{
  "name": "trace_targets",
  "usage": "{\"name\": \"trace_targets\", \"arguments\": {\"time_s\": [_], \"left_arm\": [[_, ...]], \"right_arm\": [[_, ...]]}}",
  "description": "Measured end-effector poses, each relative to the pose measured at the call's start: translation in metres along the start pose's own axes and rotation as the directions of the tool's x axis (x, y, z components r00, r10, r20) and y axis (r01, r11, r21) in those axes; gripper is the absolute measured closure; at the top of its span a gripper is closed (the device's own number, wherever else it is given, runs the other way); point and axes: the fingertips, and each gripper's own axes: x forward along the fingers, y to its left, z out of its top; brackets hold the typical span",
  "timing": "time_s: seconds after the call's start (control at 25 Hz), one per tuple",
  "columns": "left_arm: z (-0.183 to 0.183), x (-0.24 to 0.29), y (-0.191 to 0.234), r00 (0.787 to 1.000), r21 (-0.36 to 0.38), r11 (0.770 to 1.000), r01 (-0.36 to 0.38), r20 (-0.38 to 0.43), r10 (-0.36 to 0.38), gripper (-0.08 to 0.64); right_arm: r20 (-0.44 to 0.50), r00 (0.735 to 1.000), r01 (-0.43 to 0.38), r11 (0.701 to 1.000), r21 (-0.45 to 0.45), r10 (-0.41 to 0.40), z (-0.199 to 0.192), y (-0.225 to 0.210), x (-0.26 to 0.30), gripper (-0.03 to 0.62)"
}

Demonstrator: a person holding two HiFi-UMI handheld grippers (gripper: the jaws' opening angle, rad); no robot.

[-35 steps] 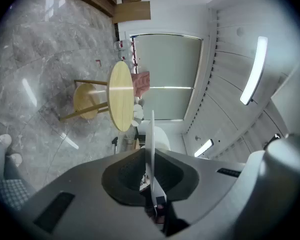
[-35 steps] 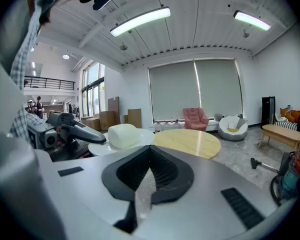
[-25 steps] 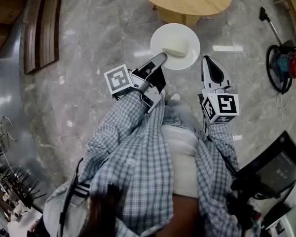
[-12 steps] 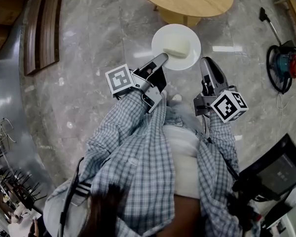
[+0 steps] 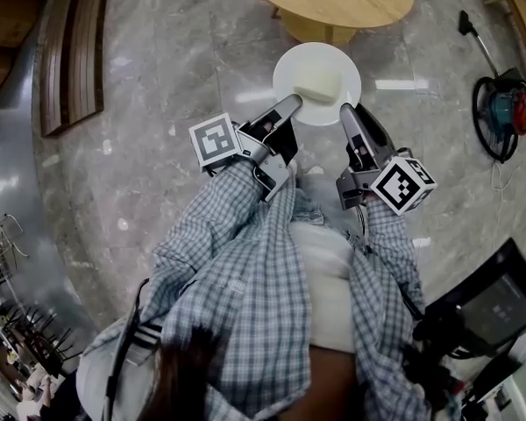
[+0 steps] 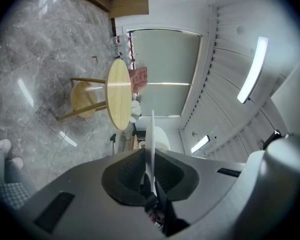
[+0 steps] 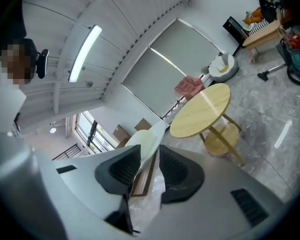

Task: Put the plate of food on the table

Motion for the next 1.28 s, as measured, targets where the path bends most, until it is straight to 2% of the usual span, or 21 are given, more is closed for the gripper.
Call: {"name": "trace_targets", "arguments": {"time_s": [0.12,0.64,0.96,1.28], "left_arm": [[-0.0004,-0.0004,0.0,1.0,-0.007,1.0,0.004,-0.003,-0.004,0.525],[0.0014,-0.0049,0.0062,1.0,0.006,1.0,-0.006,-0.019,0.007,0.525],[0.0011,-0.0058,0.0027,1.0,0.001,1.0,-0.002,-0.022,0.002,0.526],[-0.0008,-0.0035,0.0012,1.0,-0.006,1.0,0.008,-0.03,-0.009,0.526]], "right_arm": [[0.008,1.0,-0.009,1.0,0.015,0.009,-0.0002,0.002,0.0007,0.488],[0.035,0.999,0.009,1.0,0.011,-0.01,-0.008,0.0007,0.0025,0.489],[0.03,0.999,0.028,0.999,-0.045,-0.027,-0.0062,0.0066,0.0005,0.489],[0.039,0.999,0.033,0.998,-0.053,-0.031,-0.0036,0.0076,-0.0025,0.489]]}}
